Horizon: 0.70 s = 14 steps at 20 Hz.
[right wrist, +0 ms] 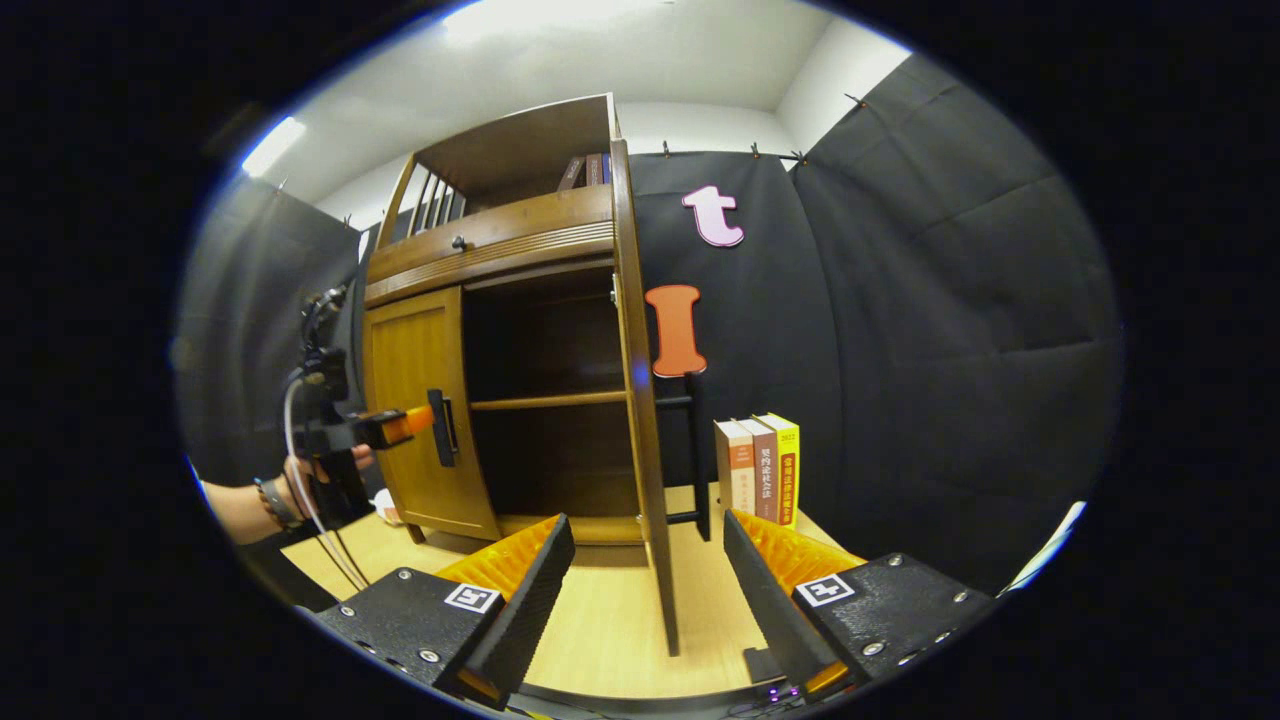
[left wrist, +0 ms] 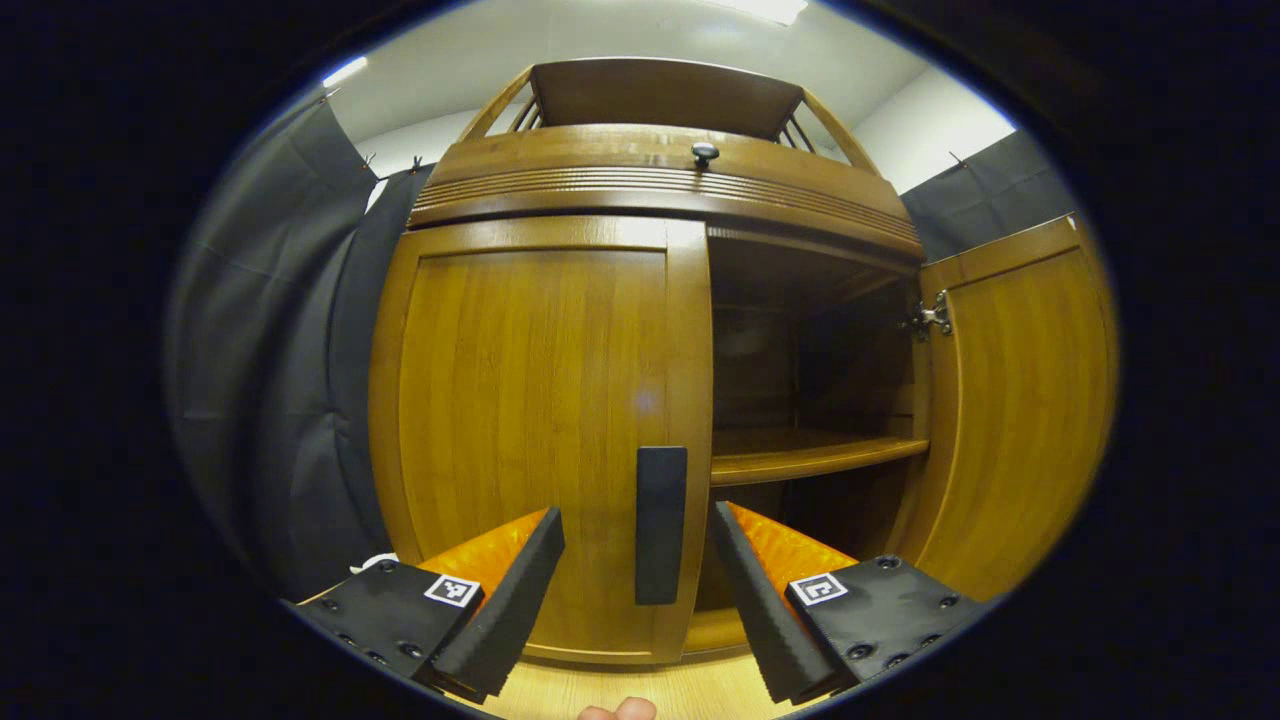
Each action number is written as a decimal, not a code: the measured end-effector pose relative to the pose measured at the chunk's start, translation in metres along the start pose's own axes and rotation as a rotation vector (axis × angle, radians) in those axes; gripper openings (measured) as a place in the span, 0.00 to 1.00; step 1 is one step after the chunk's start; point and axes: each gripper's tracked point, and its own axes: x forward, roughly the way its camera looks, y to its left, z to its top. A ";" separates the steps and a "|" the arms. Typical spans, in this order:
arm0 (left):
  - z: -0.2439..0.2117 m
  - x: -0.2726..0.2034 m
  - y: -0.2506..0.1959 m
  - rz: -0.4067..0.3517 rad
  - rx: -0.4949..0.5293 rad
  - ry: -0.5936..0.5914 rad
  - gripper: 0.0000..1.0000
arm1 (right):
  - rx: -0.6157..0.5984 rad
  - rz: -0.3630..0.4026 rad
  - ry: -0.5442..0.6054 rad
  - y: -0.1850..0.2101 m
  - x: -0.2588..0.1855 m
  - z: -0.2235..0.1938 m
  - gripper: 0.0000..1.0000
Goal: Open the right door of the double-door shoe cabinet with the right hand, and open the left door with the left hand.
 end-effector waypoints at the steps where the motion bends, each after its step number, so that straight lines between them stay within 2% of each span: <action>1: -0.006 0.009 -0.001 -0.003 0.000 0.014 0.93 | 0.002 -0.002 0.003 0.001 0.000 0.000 0.92; 6: -0.028 0.042 0.000 -0.014 -0.008 0.065 0.92 | -0.005 -0.033 0.010 -0.006 -0.005 0.000 0.92; 10: -0.034 0.052 0.001 0.000 -0.009 0.067 0.90 | -0.009 -0.058 0.023 -0.008 -0.008 -0.002 0.92; 14: -0.035 0.052 -0.001 -0.026 -0.026 0.057 0.89 | -0.010 -0.066 0.028 -0.006 -0.008 -0.004 0.92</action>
